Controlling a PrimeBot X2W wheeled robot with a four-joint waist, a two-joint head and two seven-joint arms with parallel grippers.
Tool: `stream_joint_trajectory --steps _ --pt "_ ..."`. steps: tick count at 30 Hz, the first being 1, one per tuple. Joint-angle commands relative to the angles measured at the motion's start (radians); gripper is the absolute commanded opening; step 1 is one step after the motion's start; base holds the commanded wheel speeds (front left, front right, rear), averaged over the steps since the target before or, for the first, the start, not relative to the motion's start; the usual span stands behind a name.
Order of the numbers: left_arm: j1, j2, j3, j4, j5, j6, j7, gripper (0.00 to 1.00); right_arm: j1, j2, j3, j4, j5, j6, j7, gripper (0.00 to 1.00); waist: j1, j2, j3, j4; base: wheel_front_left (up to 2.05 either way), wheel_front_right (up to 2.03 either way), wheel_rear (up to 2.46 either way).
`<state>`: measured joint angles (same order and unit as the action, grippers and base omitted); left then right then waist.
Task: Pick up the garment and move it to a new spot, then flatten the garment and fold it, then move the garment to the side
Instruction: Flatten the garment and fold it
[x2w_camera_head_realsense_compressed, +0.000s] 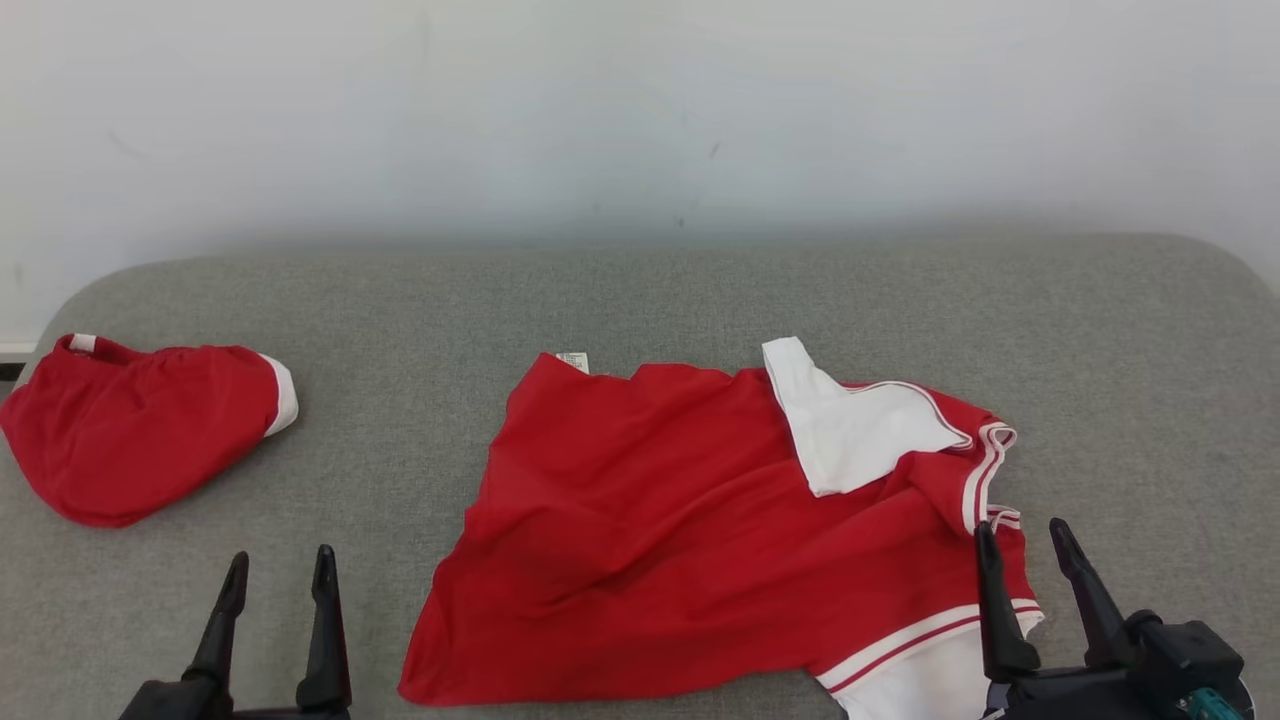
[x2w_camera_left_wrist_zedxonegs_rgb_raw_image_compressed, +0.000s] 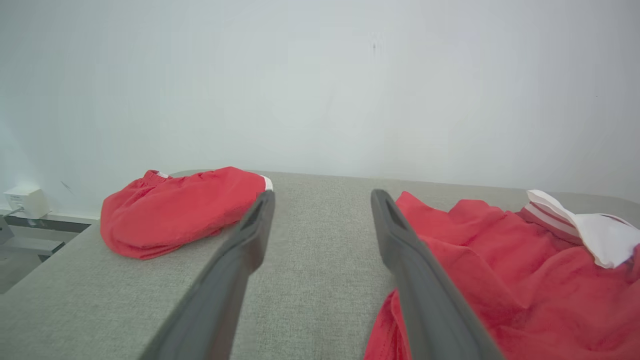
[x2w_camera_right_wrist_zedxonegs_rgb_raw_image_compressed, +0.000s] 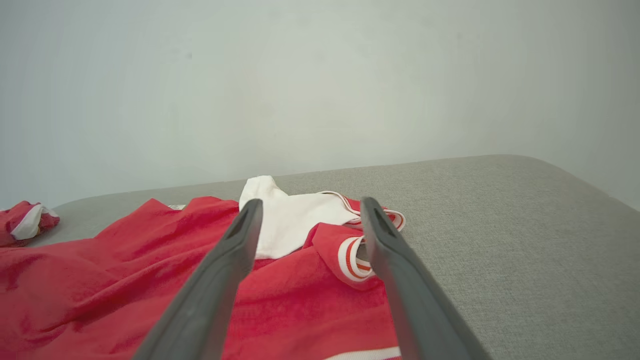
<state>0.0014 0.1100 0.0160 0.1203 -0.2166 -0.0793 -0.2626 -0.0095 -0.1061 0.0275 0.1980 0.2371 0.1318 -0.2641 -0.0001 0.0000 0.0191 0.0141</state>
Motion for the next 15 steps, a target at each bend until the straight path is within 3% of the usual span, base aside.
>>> stream_joint_trajectory --steps 1,15 --pt "0.015 -0.001 0.005 -0.004 0.010 -0.001 -0.003 1.00 0.011 -0.005 0.004 -0.006 -0.006 -0.002 0.000 1.00 0.0001 0.0000 -0.015 -0.012 0.00 0.00 0.00" --pt "0.079 0.007 0.035 -0.026 0.059 -0.034 -0.003 1.00 0.056 -0.052 0.034 -0.046 -0.010 -0.002 0.000 1.00 0.0001 0.0000 -0.044 -0.038 0.00 0.00 0.00"
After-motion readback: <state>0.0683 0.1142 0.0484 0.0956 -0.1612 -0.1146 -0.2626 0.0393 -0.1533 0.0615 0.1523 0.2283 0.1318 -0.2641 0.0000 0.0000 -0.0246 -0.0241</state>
